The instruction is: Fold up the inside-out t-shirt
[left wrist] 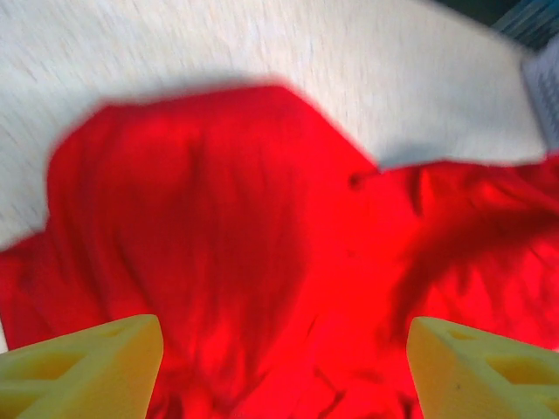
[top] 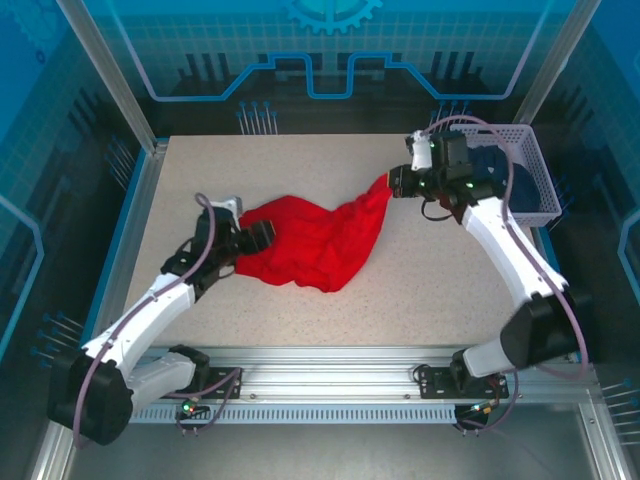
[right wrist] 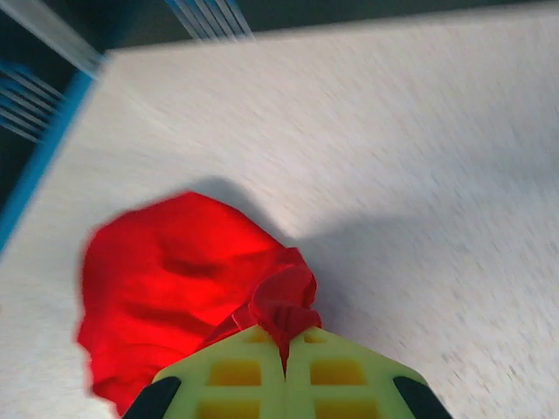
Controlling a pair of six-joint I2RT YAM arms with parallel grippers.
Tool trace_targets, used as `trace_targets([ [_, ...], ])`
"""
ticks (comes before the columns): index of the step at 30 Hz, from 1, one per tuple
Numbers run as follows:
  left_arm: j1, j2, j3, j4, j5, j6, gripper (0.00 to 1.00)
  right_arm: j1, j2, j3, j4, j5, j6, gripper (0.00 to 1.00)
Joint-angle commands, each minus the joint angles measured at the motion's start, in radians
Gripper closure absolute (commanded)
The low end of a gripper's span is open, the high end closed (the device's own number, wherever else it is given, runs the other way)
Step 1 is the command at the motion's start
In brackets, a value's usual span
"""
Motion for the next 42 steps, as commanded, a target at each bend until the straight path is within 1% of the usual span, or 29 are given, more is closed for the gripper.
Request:
trace_targets([
  [1, -0.122, -0.018, -0.053, -0.014, 0.033, 0.041, 0.24, -0.061, 0.095, -0.016, -0.037, 0.075, 0.012, 1.00],
  [2, -0.152, -0.016, -0.064, -0.019, 0.019, 0.043, 0.24, -0.075, 0.133, -0.006, -0.049, 0.096, 0.000, 0.96],
  [3, -0.174, -0.009, -0.073, -0.024, 0.017, 0.045, 0.23, -0.082, 0.162, 0.008, -0.067, 0.133, -0.015, 0.89],
  [4, -0.183, -0.003, -0.076, -0.033, 0.010, 0.045, 0.23, -0.077, 0.175, 0.016, -0.084, 0.174, -0.030, 0.79],
  [5, -0.186, 0.009, -0.076, -0.052, -0.009, 0.034, 0.22, -0.062, 0.174, 0.021, -0.098, 0.210, -0.044, 0.66],
  [6, -0.186, 0.021, -0.072, -0.083, -0.039, 0.018, 0.22, -0.035, 0.157, 0.010, -0.098, 0.235, -0.057, 0.54],
  [7, -0.185, 0.029, -0.065, -0.114, -0.075, 0.006, 0.22, -0.006, 0.135, -0.007, -0.096, 0.254, -0.068, 0.48],
  [8, -0.183, 0.032, -0.061, -0.145, -0.117, -0.009, 0.22, 0.044, 0.103, -0.033, -0.090, 0.261, -0.091, 0.44],
  [10, -0.156, 0.014, -0.066, -0.161, -0.143, -0.015, 0.21, 0.169, 0.037, -0.114, -0.052, 0.232, -0.147, 0.38],
  [12, -0.083, -0.029, -0.082, -0.163, -0.130, -0.034, 0.20, 0.345, -0.015, -0.218, 0.030, 0.159, -0.210, 0.35],
  [13, -0.044, -0.050, -0.092, -0.160, -0.119, -0.043, 0.20, 0.408, -0.017, -0.247, 0.066, 0.132, -0.221, 0.34],
  [14, 0.005, -0.076, -0.102, -0.157, -0.107, -0.053, 0.18, 0.467, -0.002, -0.269, 0.109, 0.090, -0.235, 0.34],
  [15, 0.051, -0.098, -0.111, -0.152, -0.090, -0.060, 0.18, 0.523, 0.024, -0.276, 0.144, 0.074, -0.246, 0.35],
  [18, 0.168, -0.138, -0.118, -0.139, -0.021, -0.080, 0.17, 0.640, 0.160, -0.218, 0.174, 0.099, -0.288, 0.37],
  [20, 0.216, -0.151, -0.117, -0.138, 0.007, -0.085, 0.17, 0.681, 0.247, -0.170, 0.178, 0.129, -0.305, 0.37],
  [23, 0.247, -0.164, -0.119, -0.136, 0.020, -0.080, 0.17, 0.695, 0.352, -0.114, 0.168, 0.167, -0.315, 0.40],
  [26, 0.252, -0.167, -0.126, -0.122, 0.040, -0.078, 0.17, 0.695, 0.423, -0.081, 0.167, 0.191, -0.335, 0.46],
  [27, 0.252, -0.165, -0.130, -0.116, 0.049, -0.080, 0.17, 0.695, 0.441, -0.069, 0.164, 0.187, -0.340, 0.51],
  [29, 0.254, -0.160, -0.135, -0.110, 0.055, -0.081, 0.17, 0.698, 0.461, -0.047, 0.156, 0.181, -0.341, 0.64],
  [31, 0.254, -0.154, -0.136, -0.108, 0.057, -0.078, 0.17, 0.701, 0.440, -0.033, 0.139, 0.192, -0.343, 0.79],
  [33, 0.254, -0.150, -0.136, -0.104, 0.060, -0.075, 0.17, 0.696, 0.374, -0.037, 0.124, 0.198, -0.350, 0.87],
  [36, 0.254, -0.144, -0.137, -0.082, 0.087, -0.074, 0.17, 0.650, 0.217, -0.049, 0.088, 0.139, -0.344, 0.99],
  [38, 0.253, -0.146, -0.140, -0.057, 0.127, -0.069, 0.17, 0.574, 0.096, -0.070, 0.078, 0.042, -0.314, 1.00],
  [40, 0.251, -0.150, -0.149, -0.023, 0.163, -0.070, 0.17, 0.458, -0.015, -0.100, 0.103, -0.118, -0.239, 1.00],
  [42, 0.244, -0.144, -0.158, 0.012, 0.195, -0.070, 0.17, 0.350, -0.080, -0.121, 0.128, -0.225, -0.158, 1.00],
])
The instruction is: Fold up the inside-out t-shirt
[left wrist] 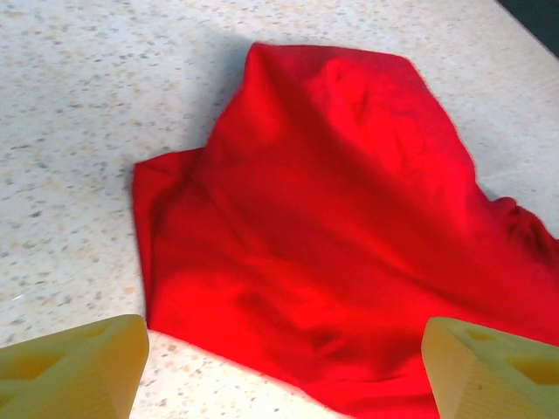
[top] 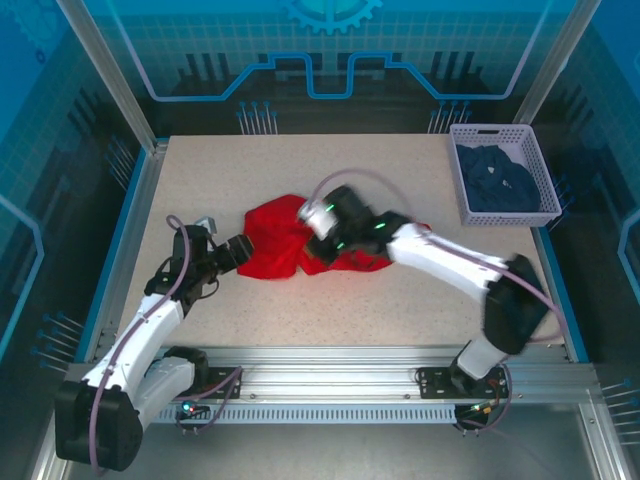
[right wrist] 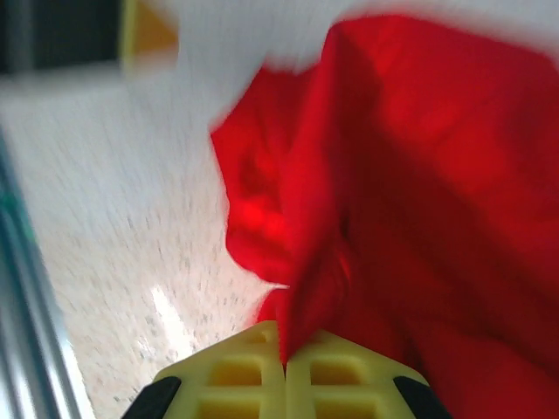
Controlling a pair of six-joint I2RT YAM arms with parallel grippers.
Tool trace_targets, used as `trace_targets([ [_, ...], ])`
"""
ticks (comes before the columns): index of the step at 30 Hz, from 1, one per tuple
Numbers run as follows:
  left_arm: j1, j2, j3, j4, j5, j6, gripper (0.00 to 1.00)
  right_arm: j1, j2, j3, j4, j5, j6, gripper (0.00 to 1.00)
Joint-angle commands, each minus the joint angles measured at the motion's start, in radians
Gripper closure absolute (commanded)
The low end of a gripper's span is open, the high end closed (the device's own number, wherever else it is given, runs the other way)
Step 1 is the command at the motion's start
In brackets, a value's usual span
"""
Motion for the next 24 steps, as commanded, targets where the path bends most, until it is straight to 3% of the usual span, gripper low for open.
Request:
trace_targets([
  [1, -0.007, 0.010, -0.026, 0.078, 0.089, -0.001, 0.17, -0.185, -0.123, -0.036, 0.008, -0.211, 0.150, 1.00],
  [9, -0.179, 0.198, 0.046, 0.083, 0.083, 0.076, 0.17, -0.415, -0.137, -0.069, -0.021, -0.231, 0.256, 1.00],
  [13, -0.258, 0.307, 0.083, 0.119, 0.095, 0.105, 0.17, -0.454, -0.119, -0.090, -0.017, -0.238, 0.259, 1.00],
  [20, -0.318, 0.532, 0.181, 0.166, 0.159, 0.124, 0.19, -0.481, -0.105, -0.102, -0.044, -0.199, 0.236, 1.00],
  [24, -0.390, 0.566, 0.179, 0.231, 0.196, 0.080, 0.21, -0.481, -0.101, -0.095, -0.054, -0.184, 0.227, 1.00],
])
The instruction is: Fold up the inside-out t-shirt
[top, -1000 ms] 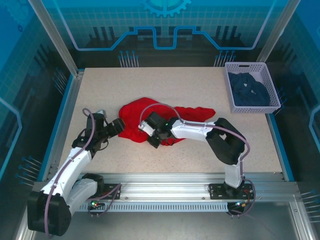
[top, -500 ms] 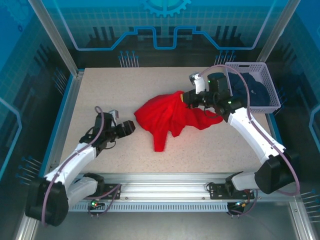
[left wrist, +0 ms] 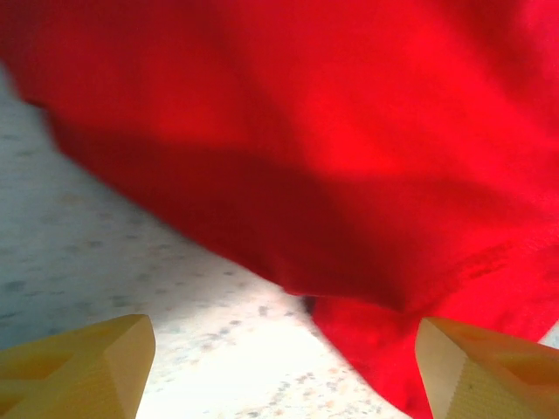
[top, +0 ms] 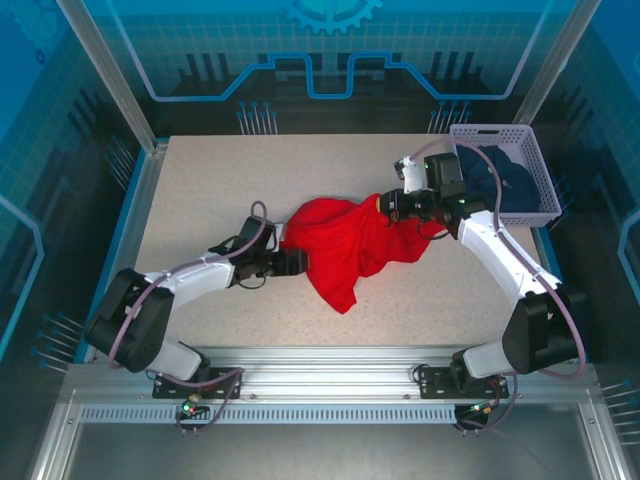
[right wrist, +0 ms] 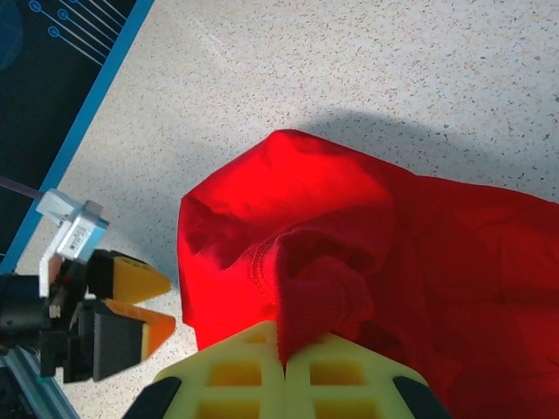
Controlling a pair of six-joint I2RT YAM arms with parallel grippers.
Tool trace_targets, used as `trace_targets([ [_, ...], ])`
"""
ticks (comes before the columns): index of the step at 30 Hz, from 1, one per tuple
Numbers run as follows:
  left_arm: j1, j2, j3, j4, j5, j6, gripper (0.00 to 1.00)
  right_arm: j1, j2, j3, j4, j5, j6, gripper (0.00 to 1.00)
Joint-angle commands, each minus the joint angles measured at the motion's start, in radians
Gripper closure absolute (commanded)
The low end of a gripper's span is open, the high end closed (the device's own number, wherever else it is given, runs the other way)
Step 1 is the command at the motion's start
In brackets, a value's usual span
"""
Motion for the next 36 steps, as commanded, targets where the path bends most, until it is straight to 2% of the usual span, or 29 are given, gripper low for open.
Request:
trace_targets([
  [1, -0.059, -0.010, -0.005, 0.071, 0.057, -0.031, 0.21, -0.011, 0.008, 0.000, -0.032, 0.015, -0.011, 1.00],
  [6, -0.164, -0.046, -0.099, 0.153, 0.035, -0.078, 0.20, -0.011, 0.017, 0.012, -0.029, 0.019, -0.018, 1.00],
  [12, -0.311, 0.103, -0.021, 0.175, -0.017, -0.092, 0.20, -0.010, 0.034, 0.023, -0.031, 0.021, -0.021, 1.00],
  [15, -0.367, 0.155, 0.026, 0.167, -0.052, -0.087, 0.26, -0.010, 0.036, 0.032, -0.035, 0.034, -0.027, 1.00],
  [16, -0.375, 0.167, 0.037, 0.164, -0.065, -0.083, 0.31, -0.011, 0.039, 0.038, -0.036, 0.038, -0.027, 1.00],
  [19, -0.378, 0.191, 0.057, 0.165, -0.108, -0.071, 0.64, -0.012, 0.040, 0.063, -0.028, 0.031, -0.019, 1.00],
  [21, -0.374, 0.180, 0.068, 0.172, -0.123, -0.035, 0.93, -0.011, 0.029, 0.088, -0.015, 0.022, -0.009, 1.00],
  [22, -0.371, 0.164, 0.076, 0.162, -0.129, -0.019, 1.00, -0.011, 0.022, 0.105, -0.014, 0.022, -0.008, 1.00],
  [25, -0.328, 0.021, 0.100, 0.114, -0.129, 0.030, 1.00, -0.012, -0.013, 0.182, -0.041, 0.056, -0.028, 1.00],
  [27, -0.284, -0.141, 0.120, 0.072, -0.141, 0.063, 1.00, -0.011, -0.054, 0.246, -0.070, 0.114, -0.060, 1.00],
  [30, -0.238, -0.360, 0.206, -0.009, -0.222, 0.140, 1.00, -0.011, -0.131, 0.320, -0.083, 0.201, -0.107, 1.00],
  [32, -0.229, -0.455, 0.287, -0.059, -0.278, 0.209, 1.00, -0.006, -0.183, 0.362, -0.077, 0.249, -0.136, 1.00],
  [36, -0.220, -0.511, 0.446, -0.155, -0.375, 0.319, 1.00, 0.002, -0.266, 0.448, -0.088, 0.344, -0.200, 0.99],
])
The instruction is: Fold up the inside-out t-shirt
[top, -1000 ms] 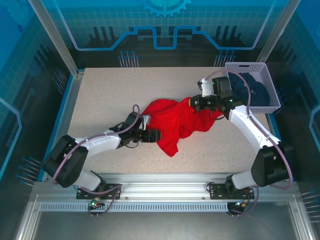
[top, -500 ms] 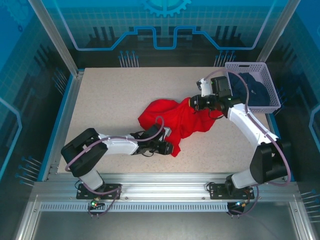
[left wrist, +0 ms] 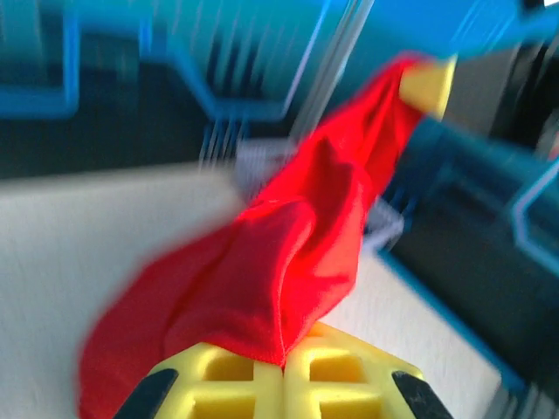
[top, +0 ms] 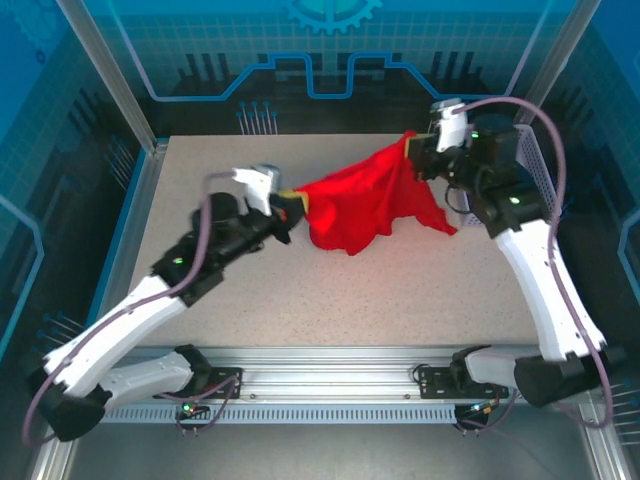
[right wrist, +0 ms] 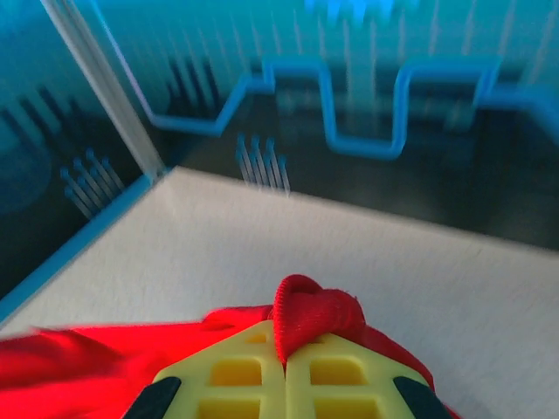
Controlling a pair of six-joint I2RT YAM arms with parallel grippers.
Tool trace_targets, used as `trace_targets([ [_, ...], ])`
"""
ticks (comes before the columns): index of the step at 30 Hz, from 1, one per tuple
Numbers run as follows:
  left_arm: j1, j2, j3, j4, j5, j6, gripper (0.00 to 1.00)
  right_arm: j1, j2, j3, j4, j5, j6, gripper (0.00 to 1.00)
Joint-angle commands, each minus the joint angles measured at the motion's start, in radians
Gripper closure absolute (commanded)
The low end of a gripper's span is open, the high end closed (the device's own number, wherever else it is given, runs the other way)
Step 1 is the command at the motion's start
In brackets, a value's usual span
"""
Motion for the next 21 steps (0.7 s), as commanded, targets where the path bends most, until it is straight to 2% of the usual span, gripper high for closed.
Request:
trace_targets([
  [1, 0.009, -0.013, 0.084, -0.147, -0.115, 0.148, 1.00, 0.003, -0.073, 0.084, -0.008, 0.114, -0.086, 0.99],
  [5, 0.045, -0.021, 0.146, -0.231, -0.257, 0.174, 1.00, 0.026, -0.091, 0.112, -0.029, 0.123, -0.114, 0.98],
  [7, 0.132, -0.034, 0.141, -0.277, -0.284, 0.130, 1.00, 0.060, -0.084, 0.091, -0.035, 0.125, -0.119, 0.98],
  [11, 0.344, -0.052, 0.096, -0.352, -0.234, 0.018, 1.00, 0.155, -0.038, 0.006, -0.008, 0.157, -0.121, 0.98],
  [17, 0.480, 0.017, -0.019, -0.375, -0.195, -0.055, 1.00, 0.284, 0.194, -0.069, 0.018, 0.223, -0.078, 0.96],
  [21, 0.553, 0.037, -0.127, -0.312, -0.228, -0.092, 1.00, 0.368, 0.399, -0.063, 0.006, 0.216, -0.061, 0.94],
])
